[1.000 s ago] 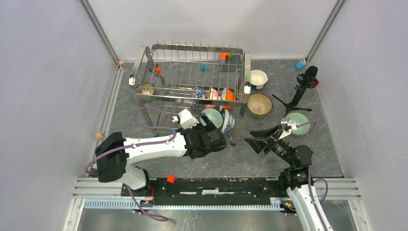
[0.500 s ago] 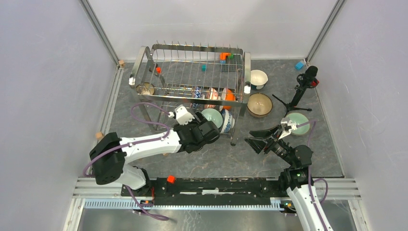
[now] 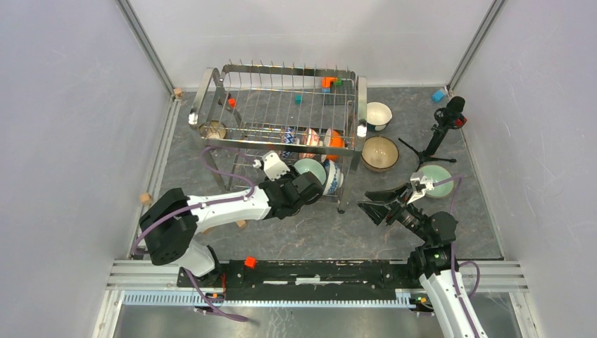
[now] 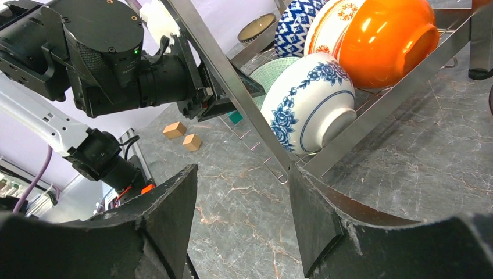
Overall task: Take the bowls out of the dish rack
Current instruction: Pick up the bowl from the dish rack.
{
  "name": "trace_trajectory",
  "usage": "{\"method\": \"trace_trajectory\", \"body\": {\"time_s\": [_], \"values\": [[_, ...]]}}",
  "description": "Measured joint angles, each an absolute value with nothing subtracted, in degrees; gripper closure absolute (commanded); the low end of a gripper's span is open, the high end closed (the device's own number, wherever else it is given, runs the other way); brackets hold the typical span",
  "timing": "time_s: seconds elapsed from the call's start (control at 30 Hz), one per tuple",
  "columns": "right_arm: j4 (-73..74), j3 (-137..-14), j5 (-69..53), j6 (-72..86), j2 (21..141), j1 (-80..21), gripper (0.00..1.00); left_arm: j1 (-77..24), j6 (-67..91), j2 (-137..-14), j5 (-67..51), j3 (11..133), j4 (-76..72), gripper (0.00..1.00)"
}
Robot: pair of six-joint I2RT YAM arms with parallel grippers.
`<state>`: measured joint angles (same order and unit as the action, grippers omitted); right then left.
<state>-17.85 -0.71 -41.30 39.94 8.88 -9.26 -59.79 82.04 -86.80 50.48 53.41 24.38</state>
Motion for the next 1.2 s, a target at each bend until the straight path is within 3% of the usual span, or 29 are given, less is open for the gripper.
{"method": "trace_trajectory", "body": {"time_s": [0.13,0.4,0.53,1.2], "values": [[-17.7,-0.7,-41.3,39.6,8.9,-9.3,0.36,-59.5,81.9,-87.7,50.0,53.4,23.4,0.57],[-16.7,-0.7,-41.3,39.5,8.9,-9.3,0.36,-59.4,80.5,-87.8,49.4,53.3,22.4,0.88],[-16.5,-0.7,-41.3,39.4,8.8,-9.3,0.36,-59.1,79.1,-87.9,49.0,53.0,23.0,0.97],[-15.7,-0.7,-41.2,38.6,8.8,-9.3,0.36,-59.2,77.1,-75.5,48.1,50.0,22.2,0.98]]}}
